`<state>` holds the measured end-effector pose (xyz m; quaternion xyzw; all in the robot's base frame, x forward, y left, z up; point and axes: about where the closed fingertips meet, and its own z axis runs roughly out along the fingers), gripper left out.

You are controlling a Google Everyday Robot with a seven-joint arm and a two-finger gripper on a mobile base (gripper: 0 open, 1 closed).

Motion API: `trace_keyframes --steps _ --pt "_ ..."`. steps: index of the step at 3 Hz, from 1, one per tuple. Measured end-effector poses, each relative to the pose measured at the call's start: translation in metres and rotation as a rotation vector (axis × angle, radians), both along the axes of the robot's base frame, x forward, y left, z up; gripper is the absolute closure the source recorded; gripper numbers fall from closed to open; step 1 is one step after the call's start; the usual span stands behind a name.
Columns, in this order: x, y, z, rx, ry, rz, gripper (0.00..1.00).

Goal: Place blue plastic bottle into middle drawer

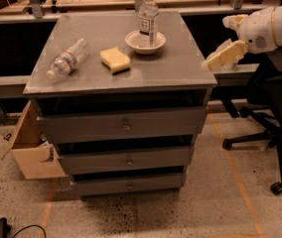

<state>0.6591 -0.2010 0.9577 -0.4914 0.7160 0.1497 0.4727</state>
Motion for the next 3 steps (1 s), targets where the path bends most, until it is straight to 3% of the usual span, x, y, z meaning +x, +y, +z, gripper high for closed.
trace_keyframes --steps 1,2,3 --pt "0.0499 0.0342 0.0133 0.153 -0.09 -0.031 0.0" --pt "0.05 0.0344 0.0132 0.153 -0.09 -0.031 0.0" --pt "0.0583 0.0386 0.0107 0.163 -0.114 -0.068 0.0"
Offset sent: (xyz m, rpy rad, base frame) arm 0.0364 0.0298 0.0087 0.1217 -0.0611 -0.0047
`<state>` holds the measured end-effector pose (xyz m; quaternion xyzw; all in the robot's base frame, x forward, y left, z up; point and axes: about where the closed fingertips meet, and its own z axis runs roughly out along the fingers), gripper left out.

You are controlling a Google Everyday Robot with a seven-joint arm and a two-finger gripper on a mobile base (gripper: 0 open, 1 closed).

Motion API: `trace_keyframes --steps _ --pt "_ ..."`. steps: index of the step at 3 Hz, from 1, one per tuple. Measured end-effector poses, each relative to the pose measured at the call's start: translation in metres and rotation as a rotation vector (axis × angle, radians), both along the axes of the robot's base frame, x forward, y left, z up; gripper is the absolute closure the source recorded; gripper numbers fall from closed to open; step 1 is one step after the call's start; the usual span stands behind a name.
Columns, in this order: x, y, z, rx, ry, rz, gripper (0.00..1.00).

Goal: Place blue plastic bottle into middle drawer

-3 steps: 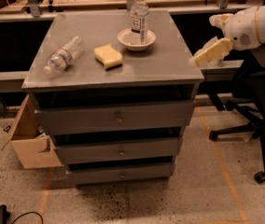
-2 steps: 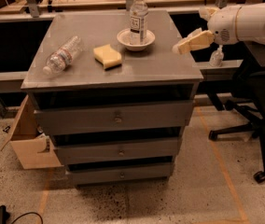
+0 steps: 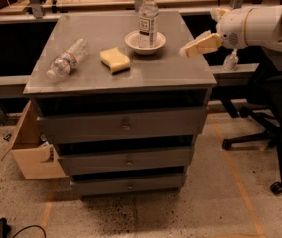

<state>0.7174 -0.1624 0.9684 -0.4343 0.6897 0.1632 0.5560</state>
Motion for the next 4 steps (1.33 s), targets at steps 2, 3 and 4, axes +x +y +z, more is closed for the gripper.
trace_keyframes --steps 2,3,4 --pt "0.08 0.051 -0.017 0.101 -0.017 -0.029 0.0" --pt "0.115 0.092 -0.016 0.153 -0.032 0.029 0.0" --pt "0.141 0.121 -0.018 0.178 -0.049 0.071 0.16"
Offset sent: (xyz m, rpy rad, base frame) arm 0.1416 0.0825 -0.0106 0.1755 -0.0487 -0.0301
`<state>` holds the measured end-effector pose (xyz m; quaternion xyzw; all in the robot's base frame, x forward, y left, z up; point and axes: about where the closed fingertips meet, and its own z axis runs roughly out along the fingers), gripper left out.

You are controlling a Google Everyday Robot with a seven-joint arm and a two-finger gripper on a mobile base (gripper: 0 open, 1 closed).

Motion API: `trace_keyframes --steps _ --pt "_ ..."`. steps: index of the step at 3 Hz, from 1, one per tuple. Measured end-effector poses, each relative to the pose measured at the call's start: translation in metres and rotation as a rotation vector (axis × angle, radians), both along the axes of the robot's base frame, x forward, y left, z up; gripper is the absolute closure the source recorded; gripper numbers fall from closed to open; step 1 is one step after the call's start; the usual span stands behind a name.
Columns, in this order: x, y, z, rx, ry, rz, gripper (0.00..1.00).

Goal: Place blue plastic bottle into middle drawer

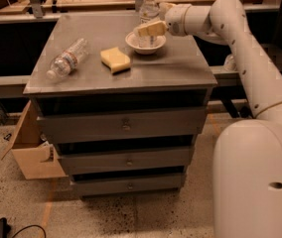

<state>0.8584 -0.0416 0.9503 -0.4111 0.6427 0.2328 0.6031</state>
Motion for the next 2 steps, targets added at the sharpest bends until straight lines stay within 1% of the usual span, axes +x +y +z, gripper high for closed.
trace_keyframes --steps 1,2 --pt "0.0163 0.0238 -0.0022 0.036 -0.011 0.037 0.41" --pt "0.021 0.0334 -0.0002 0.043 -0.025 0.057 0.64"
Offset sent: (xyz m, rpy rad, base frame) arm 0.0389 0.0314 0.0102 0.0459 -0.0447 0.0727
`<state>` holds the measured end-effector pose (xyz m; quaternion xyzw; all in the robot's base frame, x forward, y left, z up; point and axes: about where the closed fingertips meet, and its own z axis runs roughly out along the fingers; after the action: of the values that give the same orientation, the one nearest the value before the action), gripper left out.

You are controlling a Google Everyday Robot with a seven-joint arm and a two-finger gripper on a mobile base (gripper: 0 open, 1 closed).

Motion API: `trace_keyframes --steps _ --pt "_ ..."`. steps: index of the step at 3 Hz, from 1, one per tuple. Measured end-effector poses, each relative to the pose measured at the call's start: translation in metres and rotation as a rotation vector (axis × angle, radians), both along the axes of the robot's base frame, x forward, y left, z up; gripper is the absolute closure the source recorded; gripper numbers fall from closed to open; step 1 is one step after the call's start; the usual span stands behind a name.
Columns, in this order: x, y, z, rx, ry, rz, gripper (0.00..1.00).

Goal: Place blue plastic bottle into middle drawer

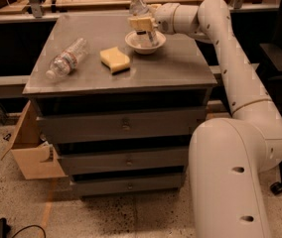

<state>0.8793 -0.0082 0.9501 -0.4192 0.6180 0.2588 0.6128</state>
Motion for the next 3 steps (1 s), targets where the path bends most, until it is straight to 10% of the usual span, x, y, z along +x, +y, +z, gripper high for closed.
trace_keyframes --steps 2,3 --pt "-0.002 -0.018 0.064 0.124 -0.13 -0.04 1.0" --pt "-0.013 -0.054 0.109 0.216 -0.207 -0.131 1.0"
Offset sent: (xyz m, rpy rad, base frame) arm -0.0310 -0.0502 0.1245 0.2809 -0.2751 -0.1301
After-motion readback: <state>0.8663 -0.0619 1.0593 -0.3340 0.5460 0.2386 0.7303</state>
